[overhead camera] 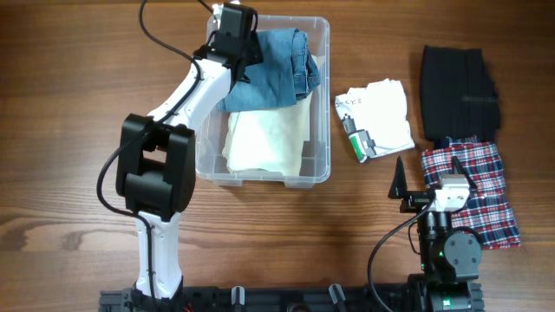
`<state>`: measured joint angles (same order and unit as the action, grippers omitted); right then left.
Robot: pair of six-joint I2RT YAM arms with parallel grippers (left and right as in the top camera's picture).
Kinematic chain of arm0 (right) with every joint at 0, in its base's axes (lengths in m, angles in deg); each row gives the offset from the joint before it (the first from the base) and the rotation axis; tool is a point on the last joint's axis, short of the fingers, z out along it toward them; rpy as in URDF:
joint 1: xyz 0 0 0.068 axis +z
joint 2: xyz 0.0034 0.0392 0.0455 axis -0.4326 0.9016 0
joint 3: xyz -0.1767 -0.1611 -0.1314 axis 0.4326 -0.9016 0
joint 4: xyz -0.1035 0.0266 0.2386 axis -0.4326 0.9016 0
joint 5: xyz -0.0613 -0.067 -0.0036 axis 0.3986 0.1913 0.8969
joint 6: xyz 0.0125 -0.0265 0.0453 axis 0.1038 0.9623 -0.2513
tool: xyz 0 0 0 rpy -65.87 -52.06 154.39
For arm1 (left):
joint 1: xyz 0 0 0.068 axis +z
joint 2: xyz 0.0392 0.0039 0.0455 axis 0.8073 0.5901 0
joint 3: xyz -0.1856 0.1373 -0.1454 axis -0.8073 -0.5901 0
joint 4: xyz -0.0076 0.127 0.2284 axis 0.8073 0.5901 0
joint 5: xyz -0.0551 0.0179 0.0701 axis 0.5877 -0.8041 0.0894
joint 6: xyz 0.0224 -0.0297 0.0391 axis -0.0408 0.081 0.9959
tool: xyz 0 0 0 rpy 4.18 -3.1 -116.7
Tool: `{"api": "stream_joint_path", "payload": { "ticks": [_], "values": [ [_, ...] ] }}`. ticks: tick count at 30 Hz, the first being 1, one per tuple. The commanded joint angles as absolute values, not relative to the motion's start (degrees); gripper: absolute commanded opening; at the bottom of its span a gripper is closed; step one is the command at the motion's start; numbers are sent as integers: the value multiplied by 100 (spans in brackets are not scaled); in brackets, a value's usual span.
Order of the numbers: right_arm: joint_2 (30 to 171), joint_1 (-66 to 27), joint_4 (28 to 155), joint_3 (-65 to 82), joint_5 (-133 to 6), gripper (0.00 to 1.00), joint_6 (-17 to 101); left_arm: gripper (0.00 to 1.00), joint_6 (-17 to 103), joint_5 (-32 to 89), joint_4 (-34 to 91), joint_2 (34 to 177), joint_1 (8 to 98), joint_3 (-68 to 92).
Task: Pack container
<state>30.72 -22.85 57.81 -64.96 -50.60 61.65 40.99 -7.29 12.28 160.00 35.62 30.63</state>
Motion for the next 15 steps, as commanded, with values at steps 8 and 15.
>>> {"api": "stream_joint_path", "payload": {
  "ticks": [8, 15],
  "values": [
    [3048, -2302, 5763, -6502, -5030, 100, 6117, 4, 3955, -1079, 2382, 13996, 3293, 3048],
    [3048, -2302, 5763, -6502, -5030, 100, 6117, 4, 3496, -834, 4797, 13760, 3256, 3037]
  ]
}}
